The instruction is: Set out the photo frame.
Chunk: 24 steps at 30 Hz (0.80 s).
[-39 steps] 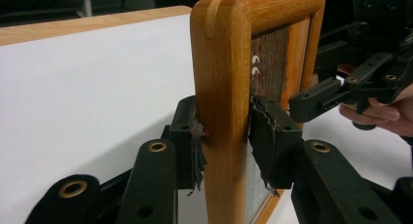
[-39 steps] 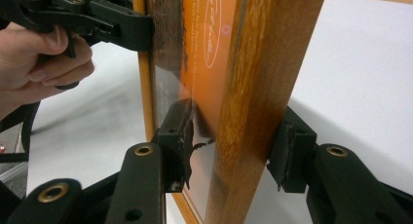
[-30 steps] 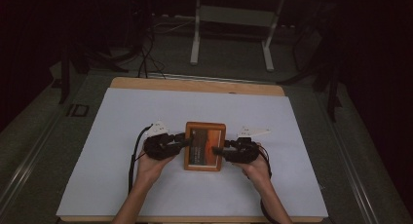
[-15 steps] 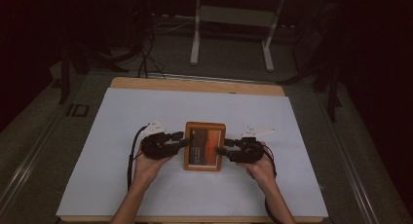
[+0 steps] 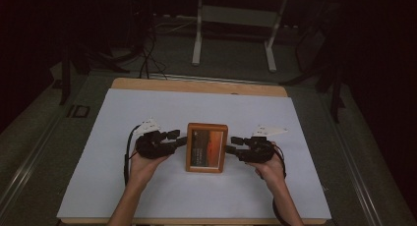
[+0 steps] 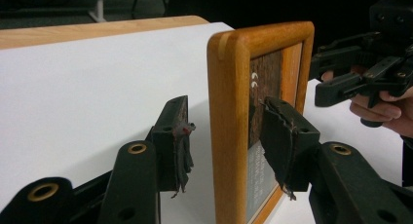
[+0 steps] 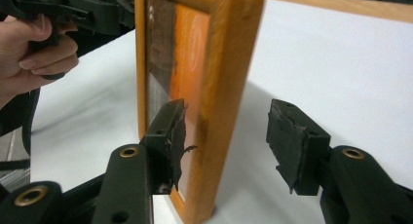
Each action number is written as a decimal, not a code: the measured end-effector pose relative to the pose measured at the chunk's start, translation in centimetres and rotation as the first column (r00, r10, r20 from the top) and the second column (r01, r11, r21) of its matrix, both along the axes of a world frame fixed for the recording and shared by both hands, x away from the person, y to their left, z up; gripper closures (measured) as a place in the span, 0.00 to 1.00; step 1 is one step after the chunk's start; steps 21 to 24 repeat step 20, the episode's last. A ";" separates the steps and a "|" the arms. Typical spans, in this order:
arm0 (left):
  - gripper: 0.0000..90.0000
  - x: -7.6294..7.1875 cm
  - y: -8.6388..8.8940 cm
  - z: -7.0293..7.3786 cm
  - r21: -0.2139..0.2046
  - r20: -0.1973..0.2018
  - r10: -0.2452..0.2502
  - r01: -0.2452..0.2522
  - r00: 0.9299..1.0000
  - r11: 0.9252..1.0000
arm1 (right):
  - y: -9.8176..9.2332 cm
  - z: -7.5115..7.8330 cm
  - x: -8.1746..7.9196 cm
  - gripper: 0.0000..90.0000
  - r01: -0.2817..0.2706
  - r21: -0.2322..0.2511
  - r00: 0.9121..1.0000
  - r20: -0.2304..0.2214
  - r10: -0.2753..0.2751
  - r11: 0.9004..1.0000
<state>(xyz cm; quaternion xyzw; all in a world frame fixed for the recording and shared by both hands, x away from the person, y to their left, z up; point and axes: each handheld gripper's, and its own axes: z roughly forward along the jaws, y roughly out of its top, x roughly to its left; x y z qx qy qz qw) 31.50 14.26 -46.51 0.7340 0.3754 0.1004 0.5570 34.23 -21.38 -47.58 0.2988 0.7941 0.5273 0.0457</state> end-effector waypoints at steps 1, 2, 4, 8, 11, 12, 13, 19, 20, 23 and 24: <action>0.60 0.0 0.1 0.1 0.000 0.001 0.002 -0.002 1.000 1.000 | -0.3 0.1 0.0 0.53 0.008 0.005 1.000 0.002 -0.008 1.000; 0.59 0.0 0.3 0.2 -0.001 0.001 0.009 -0.009 1.000 1.000 | -0.5 0.2 0.0 0.53 0.012 0.009 1.000 0.002 -0.012 1.000; 0.59 -0.1 0.7 0.4 -0.004 0.004 0.017 -0.017 1.000 1.000 | -1.0 0.3 0.0 0.53 0.025 0.014 1.000 0.004 -0.025 1.000; 0.59 -0.1 1.4 0.5 -0.007 0.000 0.035 -0.035 0.999 0.999 | -2.2 0.5 0.0 0.53 0.048 0.024 0.999 0.005 -0.048 0.999; 0.58 0.0 1.8 0.4 0.016 -0.007 0.052 -0.052 0.999 0.999 | -3.0 0.5 0.1 0.53 0.073 0.028 0.997 0.002 -0.073 0.997; 0.58 0.0 1.8 0.3 0.027 -0.008 0.057 -0.057 0.998 0.998 | -3.3 0.4 0.2 0.53 0.082 0.028 0.997 -0.001 -0.082 0.996; 0.58 0.0 1.8 0.3 0.027 -0.008 0.057 -0.057 0.998 0.998 | -3.3 0.4 0.2 0.53 0.082 0.028 0.997 -0.001 -0.082 0.996; 0.58 0.3 2.6 -0.5 0.068 -0.036 0.085 -0.082 0.996 0.994 | -4.7 -0.2 0.4 0.53 0.168 -0.047 0.986 0.011 -0.167 0.985; 0.57 0.3 2.7 -0.6 0.082 -0.040 0.094 -0.091 0.995 0.992 | -4.8 -0.3 0.4 0.53 0.191 -0.086 0.982 0.025 -0.190 0.978; 0.57 0.3 2.7 -0.6 0.082 -0.040 0.094 -0.091 0.995 0.992 | -4.8 -0.3 0.4 0.53 0.191 -0.086 0.982 0.025 -0.190 0.978; 0.57 0.3 2.7 -0.6 0.082 -0.040 0.094 -0.091 0.995 0.992 | -4.8 -0.3 0.4 0.53 0.191 -0.086 0.982 0.025 -0.190 0.978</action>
